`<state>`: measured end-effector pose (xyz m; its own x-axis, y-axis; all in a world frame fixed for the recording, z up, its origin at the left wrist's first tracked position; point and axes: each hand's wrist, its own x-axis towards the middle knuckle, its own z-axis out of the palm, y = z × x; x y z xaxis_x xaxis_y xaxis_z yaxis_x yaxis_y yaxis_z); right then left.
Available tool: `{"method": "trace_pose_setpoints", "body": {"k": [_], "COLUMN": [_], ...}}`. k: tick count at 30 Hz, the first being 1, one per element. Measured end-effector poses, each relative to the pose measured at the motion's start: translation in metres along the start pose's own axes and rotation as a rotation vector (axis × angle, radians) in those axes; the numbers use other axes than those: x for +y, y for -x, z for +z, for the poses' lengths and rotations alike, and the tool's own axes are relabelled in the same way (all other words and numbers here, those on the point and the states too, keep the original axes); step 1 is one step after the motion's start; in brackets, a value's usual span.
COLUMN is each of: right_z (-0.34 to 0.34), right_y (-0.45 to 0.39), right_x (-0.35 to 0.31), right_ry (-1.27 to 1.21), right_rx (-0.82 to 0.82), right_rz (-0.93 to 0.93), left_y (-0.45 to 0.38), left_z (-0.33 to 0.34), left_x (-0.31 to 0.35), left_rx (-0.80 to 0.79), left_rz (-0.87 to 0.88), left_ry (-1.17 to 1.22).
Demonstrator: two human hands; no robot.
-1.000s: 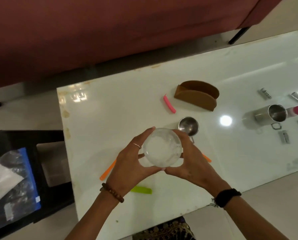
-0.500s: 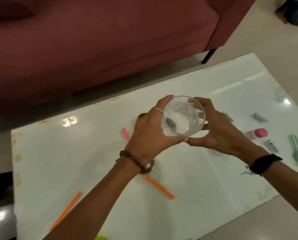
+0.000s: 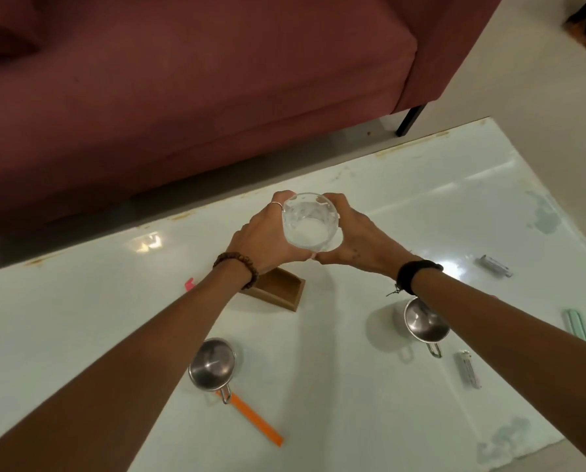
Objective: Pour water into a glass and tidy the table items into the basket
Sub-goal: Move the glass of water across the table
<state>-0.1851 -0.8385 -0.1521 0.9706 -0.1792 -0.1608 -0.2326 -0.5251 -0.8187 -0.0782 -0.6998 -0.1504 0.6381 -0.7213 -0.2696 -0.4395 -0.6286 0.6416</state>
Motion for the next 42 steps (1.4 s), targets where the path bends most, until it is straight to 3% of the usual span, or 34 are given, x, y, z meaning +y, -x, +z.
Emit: {"method": "trace_pose_setpoints", "body": {"k": [15,25,34,38,42], "right_z": [0.025,0.034,0.037,0.036,0.044], "right_y": [-0.014,-0.009,-0.001,0.021,0.055], "right_x": [0.031,0.032,0.02,0.004,-0.015], "right_ry": [-0.152,-0.175,-0.253,-0.201,0.008], "right_rx": [-0.082,-0.012,0.013,0.108,0.25], "right_rz": [0.03,0.062,0.087,0.116,0.094], "left_y": [-0.004,0.006,0.013,0.039,0.089], "left_z": [0.023,0.01,0.013,0.016,0.011], "left_x": [-0.017,-0.008,0.005,0.013,0.021], "left_rx": [-0.007,-0.059,-0.091,0.122,0.358], "left_rz": [-0.095,-0.118,-0.178,-0.196,-0.078], "left_ry": [-0.061,-0.165,-0.083,-0.12,0.035]}}
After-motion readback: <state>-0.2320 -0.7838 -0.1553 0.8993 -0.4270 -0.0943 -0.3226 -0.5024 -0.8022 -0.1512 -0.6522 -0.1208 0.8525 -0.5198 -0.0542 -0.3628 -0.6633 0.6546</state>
